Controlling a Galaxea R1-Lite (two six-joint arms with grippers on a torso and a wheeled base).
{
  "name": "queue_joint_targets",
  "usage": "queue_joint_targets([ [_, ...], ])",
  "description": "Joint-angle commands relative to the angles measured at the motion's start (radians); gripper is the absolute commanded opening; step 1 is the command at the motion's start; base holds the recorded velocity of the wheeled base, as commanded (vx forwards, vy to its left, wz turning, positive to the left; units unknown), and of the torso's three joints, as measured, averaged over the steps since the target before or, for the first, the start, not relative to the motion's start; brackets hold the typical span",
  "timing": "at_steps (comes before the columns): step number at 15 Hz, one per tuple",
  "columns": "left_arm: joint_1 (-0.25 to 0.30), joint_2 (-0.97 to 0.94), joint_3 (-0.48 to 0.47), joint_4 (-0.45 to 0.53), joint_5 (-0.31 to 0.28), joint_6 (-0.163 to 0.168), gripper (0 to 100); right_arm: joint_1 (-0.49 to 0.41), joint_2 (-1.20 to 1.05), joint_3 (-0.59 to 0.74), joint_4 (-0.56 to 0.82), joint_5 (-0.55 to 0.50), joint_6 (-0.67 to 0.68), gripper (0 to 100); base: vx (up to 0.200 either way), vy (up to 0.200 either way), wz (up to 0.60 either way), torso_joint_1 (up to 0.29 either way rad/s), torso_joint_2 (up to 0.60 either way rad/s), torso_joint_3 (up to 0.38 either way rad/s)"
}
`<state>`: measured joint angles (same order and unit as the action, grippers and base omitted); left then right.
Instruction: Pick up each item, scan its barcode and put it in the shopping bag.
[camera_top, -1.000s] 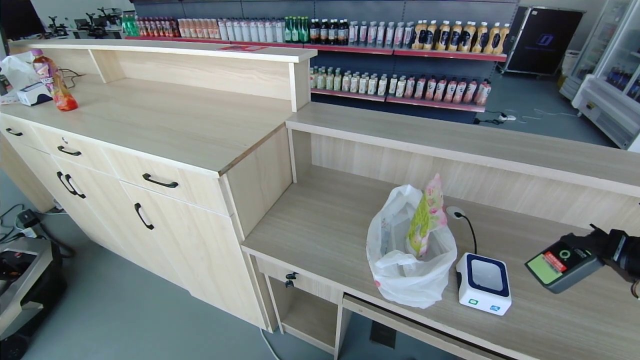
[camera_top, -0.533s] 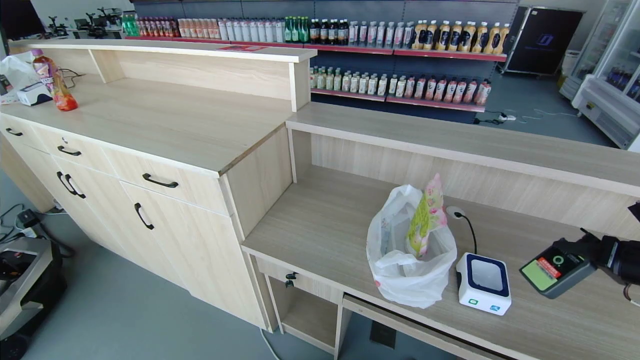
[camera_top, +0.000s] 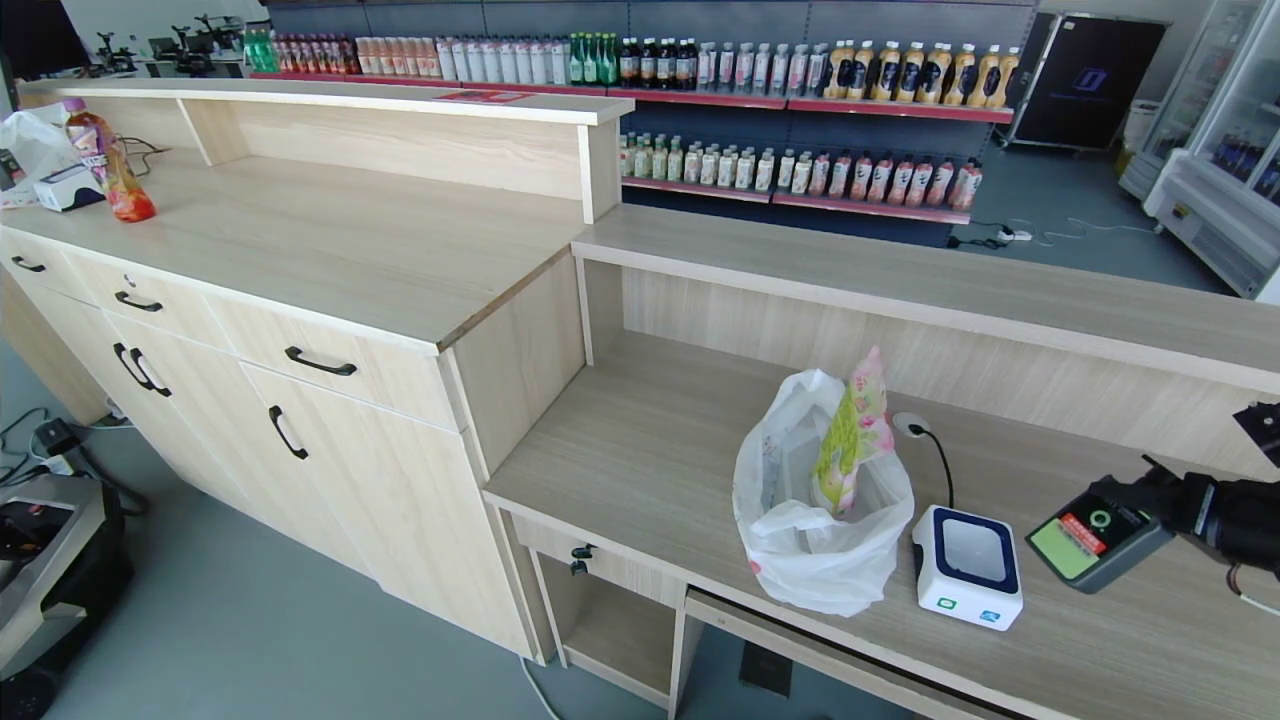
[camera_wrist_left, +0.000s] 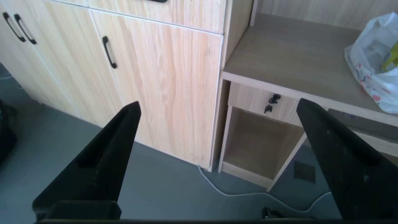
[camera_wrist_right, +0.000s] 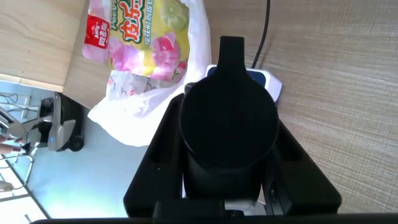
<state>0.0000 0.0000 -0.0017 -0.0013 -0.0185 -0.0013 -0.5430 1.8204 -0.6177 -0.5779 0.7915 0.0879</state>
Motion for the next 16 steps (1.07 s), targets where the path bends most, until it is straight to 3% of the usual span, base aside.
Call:
queue_joint_targets([
  [1,0.0,0.0,0.0,0.0,0.0,0.0,100,0.005,0.013,0.006,0.0,0.0,-0.002,0,0.0,0.0,0.0,0.0,0.0,0.0],
  [16,0.0,0.0,0.0,0.0,0.0,0.0,100,0.037,0.051,-0.002,-0.039,-0.001,-0.023,0,0.0,0.0,0.0,0.0,0.0,0.0],
])
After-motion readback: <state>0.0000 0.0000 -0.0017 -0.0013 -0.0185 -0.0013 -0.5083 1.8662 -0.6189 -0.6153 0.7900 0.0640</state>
